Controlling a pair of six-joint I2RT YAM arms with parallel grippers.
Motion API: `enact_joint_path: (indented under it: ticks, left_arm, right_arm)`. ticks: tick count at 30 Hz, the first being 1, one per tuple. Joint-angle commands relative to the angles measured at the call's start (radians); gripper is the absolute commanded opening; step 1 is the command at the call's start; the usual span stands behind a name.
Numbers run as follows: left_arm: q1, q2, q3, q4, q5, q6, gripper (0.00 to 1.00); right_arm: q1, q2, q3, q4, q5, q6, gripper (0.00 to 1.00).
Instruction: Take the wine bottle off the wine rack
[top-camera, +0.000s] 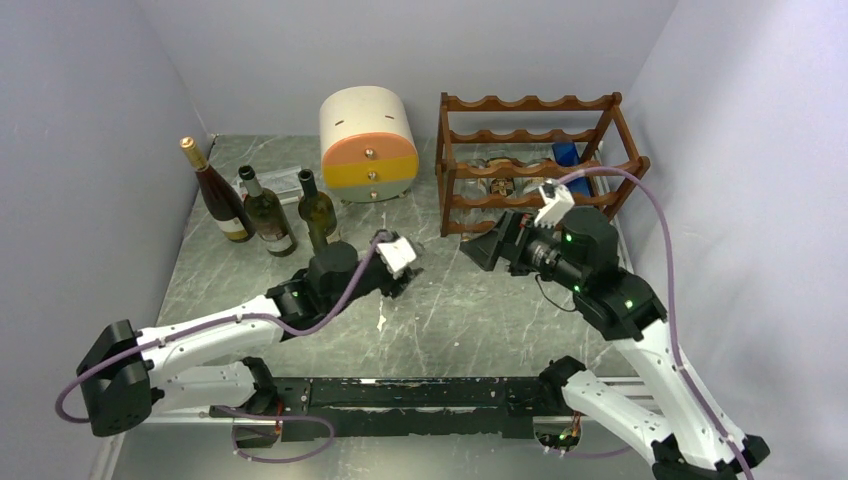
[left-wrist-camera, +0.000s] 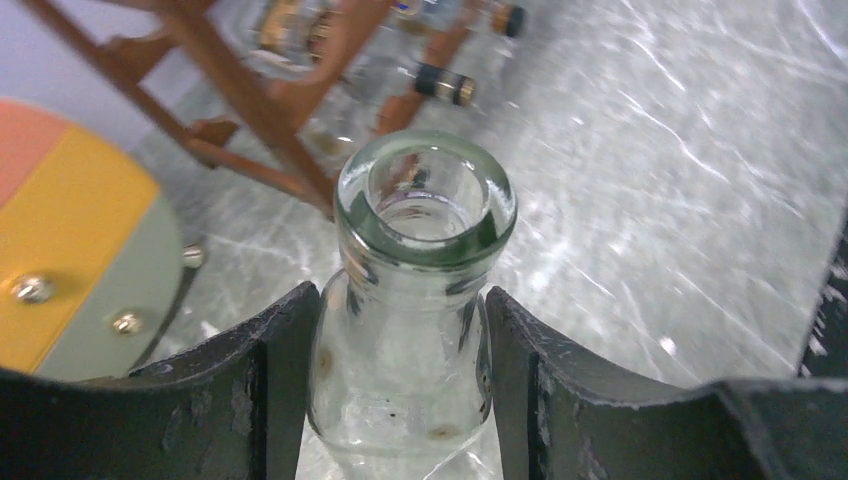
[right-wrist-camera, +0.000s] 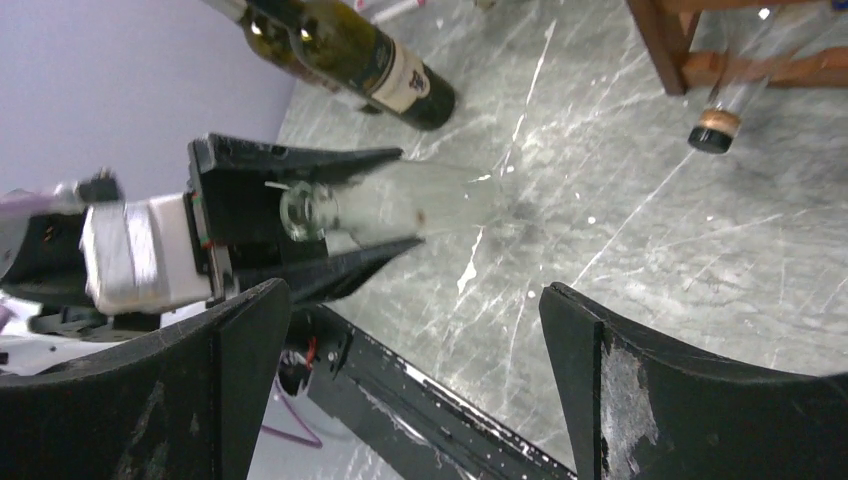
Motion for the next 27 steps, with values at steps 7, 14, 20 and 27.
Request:
enact_joint_path:
  ticks: [7,14,20,27]
  left_arm:
    - [0.38,-0.009,-0.06,0.442,0.192,-0.3,0.07]
    - [0.471,0.055,-0.069,0.512,0.273,-0.305,0.07]
    - [0.512,0.094,-0.089,0.557,0.282,-0.296,0.07]
    - [0.544,0.162,-0.08,0.561,0.317,-0.299,0.07]
  right_arm:
    - [0.002,-0.057,-0.031,0.024,0.134,0.03,1.0]
    - [0.002,-0.042,-0.056,0.039,0.132,0.031,1.0]
    - [0.002,-0.035,-0.087,0.037,0.131,0.027,1.0]
    - [0.002,-0.029,-0.092,0.033,0.126,0.026,1.0]
